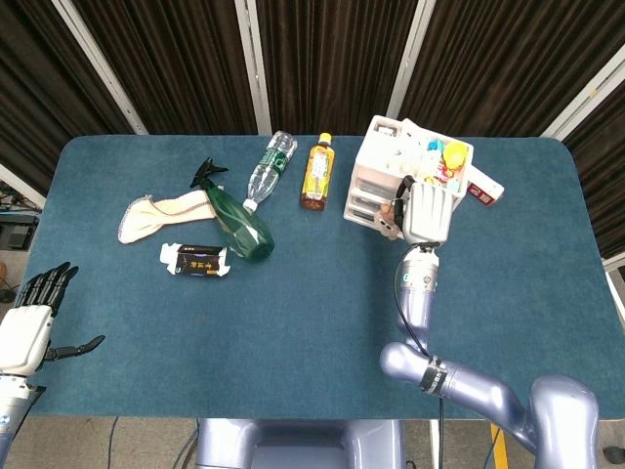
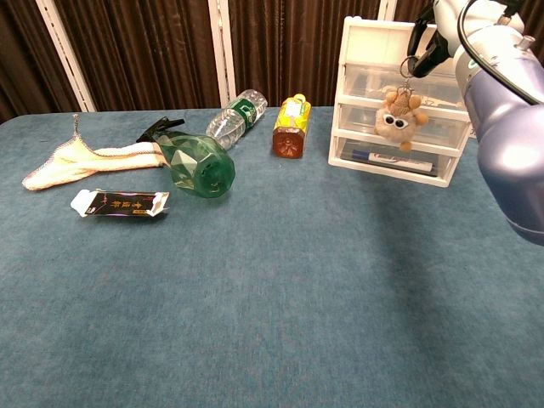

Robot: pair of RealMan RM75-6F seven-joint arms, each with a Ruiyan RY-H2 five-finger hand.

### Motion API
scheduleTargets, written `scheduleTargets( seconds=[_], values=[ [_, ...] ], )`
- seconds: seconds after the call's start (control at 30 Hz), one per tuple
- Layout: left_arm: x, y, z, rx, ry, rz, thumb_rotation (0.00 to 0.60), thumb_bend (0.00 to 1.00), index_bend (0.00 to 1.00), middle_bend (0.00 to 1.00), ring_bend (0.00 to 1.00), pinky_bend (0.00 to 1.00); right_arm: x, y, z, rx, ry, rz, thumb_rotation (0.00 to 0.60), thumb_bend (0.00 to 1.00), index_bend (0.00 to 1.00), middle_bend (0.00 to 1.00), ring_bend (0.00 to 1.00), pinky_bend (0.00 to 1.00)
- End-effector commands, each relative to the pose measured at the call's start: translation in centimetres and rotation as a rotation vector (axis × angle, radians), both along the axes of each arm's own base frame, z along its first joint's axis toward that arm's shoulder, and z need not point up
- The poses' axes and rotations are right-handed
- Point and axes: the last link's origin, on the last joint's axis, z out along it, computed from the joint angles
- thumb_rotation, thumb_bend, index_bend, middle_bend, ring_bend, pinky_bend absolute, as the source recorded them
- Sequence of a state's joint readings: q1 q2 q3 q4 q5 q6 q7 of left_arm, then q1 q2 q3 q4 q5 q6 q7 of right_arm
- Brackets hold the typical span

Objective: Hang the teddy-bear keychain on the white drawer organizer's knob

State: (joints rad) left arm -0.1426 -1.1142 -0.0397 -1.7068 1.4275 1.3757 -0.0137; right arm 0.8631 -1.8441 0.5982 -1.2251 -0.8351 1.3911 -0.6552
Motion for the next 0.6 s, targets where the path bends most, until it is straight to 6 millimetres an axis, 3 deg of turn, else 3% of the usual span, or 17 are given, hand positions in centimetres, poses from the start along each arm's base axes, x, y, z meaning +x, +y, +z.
scheduleTargets(
  seconds=[0.03,0.6],
  values=[
    [0.0,0.0,-0.01,0.0,0.0,0.0,0.484,0.07,0.0,0.0,0.0,0.0,-0.33,-0.06,0.03,0.0,0.0,0.012,0.6,0.51,0.66,1.0,1.0,0.93],
    [0.0,0.03,-0.1,0.0,0.004,0.003,0.484,0.07,0.0,0.0,0.0,0.0,-0.86,0.0,-0.64,-0.007,0.004,0.051,0.6,0.51,0.66,1.0,1.0,0.93]
  ],
)
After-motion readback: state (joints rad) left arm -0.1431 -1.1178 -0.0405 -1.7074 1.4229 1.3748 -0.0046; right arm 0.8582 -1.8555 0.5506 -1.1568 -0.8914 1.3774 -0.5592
